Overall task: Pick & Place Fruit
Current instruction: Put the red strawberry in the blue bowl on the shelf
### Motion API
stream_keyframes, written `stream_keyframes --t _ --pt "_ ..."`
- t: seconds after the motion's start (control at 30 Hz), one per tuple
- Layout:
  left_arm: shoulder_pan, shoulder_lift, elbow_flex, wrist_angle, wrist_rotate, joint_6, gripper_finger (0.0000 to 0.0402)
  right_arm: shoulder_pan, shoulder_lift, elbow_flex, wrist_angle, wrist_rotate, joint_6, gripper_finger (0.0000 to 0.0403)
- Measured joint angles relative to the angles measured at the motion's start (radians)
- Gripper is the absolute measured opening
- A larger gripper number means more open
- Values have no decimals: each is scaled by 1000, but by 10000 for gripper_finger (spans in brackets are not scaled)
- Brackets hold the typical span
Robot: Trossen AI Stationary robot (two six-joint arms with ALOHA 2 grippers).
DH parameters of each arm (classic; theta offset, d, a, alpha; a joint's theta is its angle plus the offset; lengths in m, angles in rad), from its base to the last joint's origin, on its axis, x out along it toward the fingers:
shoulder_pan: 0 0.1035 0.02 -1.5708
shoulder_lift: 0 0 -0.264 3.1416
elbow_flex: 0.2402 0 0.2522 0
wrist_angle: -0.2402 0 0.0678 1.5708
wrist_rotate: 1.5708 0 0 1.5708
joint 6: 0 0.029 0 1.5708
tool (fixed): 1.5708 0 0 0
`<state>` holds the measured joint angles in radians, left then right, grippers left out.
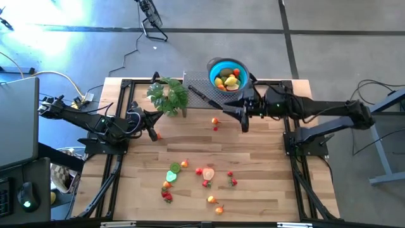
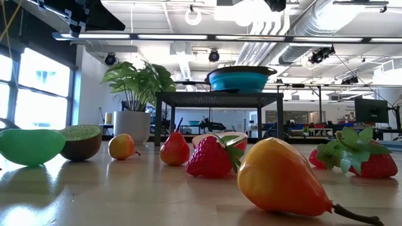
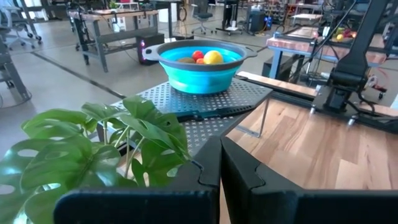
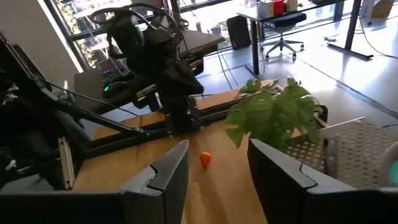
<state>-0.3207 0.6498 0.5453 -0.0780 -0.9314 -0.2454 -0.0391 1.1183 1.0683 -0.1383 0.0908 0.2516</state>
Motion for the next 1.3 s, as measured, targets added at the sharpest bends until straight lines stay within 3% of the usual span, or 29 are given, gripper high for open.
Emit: stream_keyframes --t 0.43,0.73,1.0,1.3 --pt "0 0 0 -2 172 -23 0 255 31 0 34 264 130 155" --pt "0 0 0 -32 223 -23 0 348 178 0 200 273 185 155" --pt "0 0 0 -61 224 -55 0 415 264 0 196 216 299 155" --pt "0 0 0 -60 214 -55 0 468 265 27 137 186 305 155"
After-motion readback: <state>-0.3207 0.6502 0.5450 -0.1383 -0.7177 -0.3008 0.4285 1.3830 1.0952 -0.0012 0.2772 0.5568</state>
